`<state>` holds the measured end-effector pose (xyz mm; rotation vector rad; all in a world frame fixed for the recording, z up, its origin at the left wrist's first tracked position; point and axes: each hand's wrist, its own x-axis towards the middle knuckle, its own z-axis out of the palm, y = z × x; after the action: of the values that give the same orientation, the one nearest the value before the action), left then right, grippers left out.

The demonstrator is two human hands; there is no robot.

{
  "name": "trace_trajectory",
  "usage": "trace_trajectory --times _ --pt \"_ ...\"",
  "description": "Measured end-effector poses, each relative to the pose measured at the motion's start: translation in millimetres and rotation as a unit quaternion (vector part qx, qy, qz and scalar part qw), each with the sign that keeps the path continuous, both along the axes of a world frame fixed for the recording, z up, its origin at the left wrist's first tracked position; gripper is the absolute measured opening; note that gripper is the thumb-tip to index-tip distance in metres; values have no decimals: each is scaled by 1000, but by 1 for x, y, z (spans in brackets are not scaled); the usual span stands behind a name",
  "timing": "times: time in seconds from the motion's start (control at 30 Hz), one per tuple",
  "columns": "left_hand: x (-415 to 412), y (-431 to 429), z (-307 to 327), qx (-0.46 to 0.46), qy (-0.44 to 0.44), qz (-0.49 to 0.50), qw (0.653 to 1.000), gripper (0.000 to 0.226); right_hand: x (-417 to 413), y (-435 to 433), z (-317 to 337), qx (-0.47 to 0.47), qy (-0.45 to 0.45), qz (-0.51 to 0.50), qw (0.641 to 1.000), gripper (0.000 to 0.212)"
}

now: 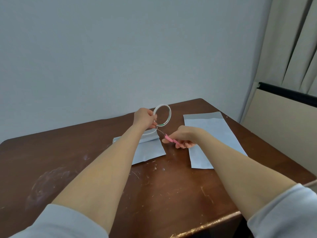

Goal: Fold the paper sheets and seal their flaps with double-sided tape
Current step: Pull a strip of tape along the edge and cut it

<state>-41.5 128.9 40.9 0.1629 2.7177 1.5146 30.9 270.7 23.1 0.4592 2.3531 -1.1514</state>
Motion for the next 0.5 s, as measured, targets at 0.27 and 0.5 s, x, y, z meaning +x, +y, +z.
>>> trace_trajectory --times 0.27,0.5 --pt "1 -2 2 14 -7 0 1000 4 -6 -11 -8 10 38 2 999 37" --pt "2 -4 3 24 -11 -1 1000 7 -7 -18 -8 -5 51 -7 999 31"
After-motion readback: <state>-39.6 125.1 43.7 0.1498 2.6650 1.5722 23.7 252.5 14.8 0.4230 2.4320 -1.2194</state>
